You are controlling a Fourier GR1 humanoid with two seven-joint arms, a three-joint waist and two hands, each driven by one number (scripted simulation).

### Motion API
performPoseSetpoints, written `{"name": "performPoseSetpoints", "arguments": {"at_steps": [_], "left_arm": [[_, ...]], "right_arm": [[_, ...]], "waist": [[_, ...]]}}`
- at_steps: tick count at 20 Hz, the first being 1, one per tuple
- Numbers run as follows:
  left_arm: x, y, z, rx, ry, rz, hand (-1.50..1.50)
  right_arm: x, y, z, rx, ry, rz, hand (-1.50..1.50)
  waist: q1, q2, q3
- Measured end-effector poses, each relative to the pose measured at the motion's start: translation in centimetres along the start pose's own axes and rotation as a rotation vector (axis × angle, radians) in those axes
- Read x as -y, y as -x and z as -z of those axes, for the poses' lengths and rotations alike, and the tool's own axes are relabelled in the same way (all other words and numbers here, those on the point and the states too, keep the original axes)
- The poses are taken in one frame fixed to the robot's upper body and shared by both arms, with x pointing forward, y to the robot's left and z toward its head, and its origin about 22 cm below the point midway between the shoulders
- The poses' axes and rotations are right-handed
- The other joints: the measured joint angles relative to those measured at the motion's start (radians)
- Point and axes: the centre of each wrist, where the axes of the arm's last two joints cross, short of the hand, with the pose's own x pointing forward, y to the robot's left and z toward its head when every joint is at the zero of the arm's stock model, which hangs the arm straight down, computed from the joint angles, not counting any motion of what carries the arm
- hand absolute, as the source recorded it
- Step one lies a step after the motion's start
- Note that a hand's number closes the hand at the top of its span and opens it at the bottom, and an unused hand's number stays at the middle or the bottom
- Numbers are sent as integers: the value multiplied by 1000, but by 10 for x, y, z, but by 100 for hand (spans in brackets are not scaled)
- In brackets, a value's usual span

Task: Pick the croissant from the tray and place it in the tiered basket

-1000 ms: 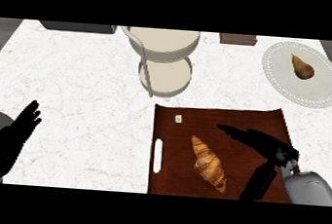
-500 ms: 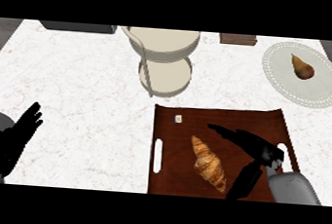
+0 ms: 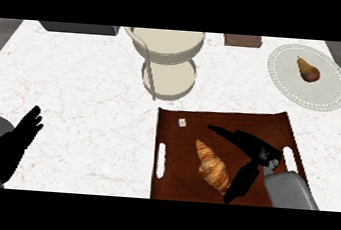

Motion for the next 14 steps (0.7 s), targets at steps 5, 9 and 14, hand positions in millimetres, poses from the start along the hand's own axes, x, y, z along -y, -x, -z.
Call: {"name": "performPoseSetpoints", "arguments": {"at_steps": [5,9,14], "left_arm": [[0,0,1,2,-5,-1,0],[2,2,4,2,-2,-4,0],[-6,-5,3,-1,-5,-2,0]], "right_arm": [[-14,-3,8,-2,-5,-16,-150],[-19,-2,10,6,-24,-25,150],[-30,-1,9,92,26,-36,150]], "waist": [[-4,-7,-7],[-5,-8,-8],[-4,-4,-5]]}}
